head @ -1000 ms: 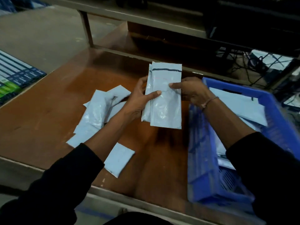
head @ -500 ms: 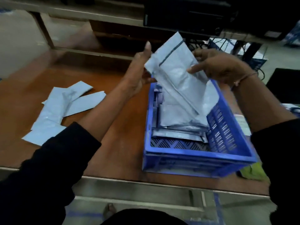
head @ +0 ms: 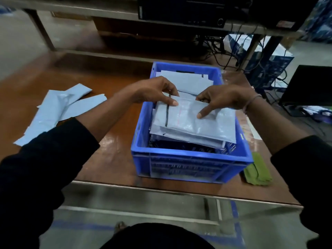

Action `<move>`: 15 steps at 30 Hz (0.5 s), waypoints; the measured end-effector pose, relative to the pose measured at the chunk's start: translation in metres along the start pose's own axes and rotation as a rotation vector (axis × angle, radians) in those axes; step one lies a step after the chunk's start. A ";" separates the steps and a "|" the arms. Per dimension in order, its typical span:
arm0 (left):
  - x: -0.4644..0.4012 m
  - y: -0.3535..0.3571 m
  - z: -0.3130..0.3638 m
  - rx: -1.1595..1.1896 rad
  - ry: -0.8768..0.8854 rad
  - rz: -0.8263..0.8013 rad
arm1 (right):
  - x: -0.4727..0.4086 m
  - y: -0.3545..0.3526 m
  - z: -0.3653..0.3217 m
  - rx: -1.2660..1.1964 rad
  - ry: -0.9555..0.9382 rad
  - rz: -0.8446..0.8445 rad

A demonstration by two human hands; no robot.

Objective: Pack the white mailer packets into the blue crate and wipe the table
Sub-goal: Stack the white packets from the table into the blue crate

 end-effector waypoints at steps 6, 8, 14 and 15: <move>0.001 0.013 -0.016 -0.150 -0.083 -0.183 | 0.002 0.020 0.025 0.129 0.034 -0.133; -0.002 0.026 -0.018 -0.251 -0.090 -0.259 | -0.002 0.035 0.026 0.246 0.047 -0.171; -0.010 0.072 -0.038 -0.520 -0.209 -0.403 | -0.017 0.082 0.036 0.561 0.172 -0.233; -0.011 0.077 -0.043 -0.552 -0.226 -0.417 | -0.018 0.088 0.038 0.577 0.195 -0.242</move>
Point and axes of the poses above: each hand's wrist, its own x-axis away from the middle knuckle, its own y-axis out of the palm, z = x × y, the point moved 2 cm from there along -x, towards the middle knuckle, and after that the axes turned 3 degrees about y, right-handed, at the moved point
